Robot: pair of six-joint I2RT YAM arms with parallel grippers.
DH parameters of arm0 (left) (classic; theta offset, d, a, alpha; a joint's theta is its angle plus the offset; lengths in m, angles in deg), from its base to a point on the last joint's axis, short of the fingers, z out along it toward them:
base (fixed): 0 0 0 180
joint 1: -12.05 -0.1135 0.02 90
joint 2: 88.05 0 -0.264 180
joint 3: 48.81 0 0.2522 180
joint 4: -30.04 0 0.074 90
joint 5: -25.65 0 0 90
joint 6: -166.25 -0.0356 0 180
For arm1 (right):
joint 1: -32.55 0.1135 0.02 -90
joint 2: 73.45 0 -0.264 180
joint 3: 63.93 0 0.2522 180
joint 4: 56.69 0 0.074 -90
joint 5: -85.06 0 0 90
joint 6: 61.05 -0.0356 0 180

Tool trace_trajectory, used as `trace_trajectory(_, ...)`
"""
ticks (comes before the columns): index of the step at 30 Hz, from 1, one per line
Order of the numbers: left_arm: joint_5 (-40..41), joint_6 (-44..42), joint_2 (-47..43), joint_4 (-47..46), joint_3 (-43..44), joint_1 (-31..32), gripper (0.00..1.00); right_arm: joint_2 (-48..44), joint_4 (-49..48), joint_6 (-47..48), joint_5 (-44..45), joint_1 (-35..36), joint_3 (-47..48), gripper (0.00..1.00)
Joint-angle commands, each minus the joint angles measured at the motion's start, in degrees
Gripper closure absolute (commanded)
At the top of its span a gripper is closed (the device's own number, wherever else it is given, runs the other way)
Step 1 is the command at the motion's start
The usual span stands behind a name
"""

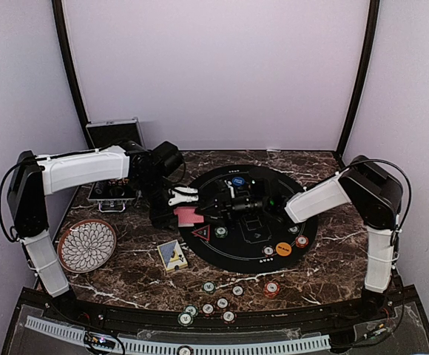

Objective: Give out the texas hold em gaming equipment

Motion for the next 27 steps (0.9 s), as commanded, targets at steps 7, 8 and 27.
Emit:
trace_trajectory(7,-0.92,0.5,-3.87,-0.51,-0.13,-0.28,0.87,-1.21,-2.48,-1.2,-1.68,-0.16,-0.97,0.91)
trace_trajectory(8,-0.88,0.51,-3.9,-0.45,-0.13,-0.28,0.87,-1.1,-3.19,-1.68,-1.9,-0.21,-1.03,0.93)
trace_trajectory(27,-0.6,0.64,-6.13,0.4,-2.19,-2.24,0.97,-6.52,1.59,2.26,-3.72,-8.78,-4.02,1.0)
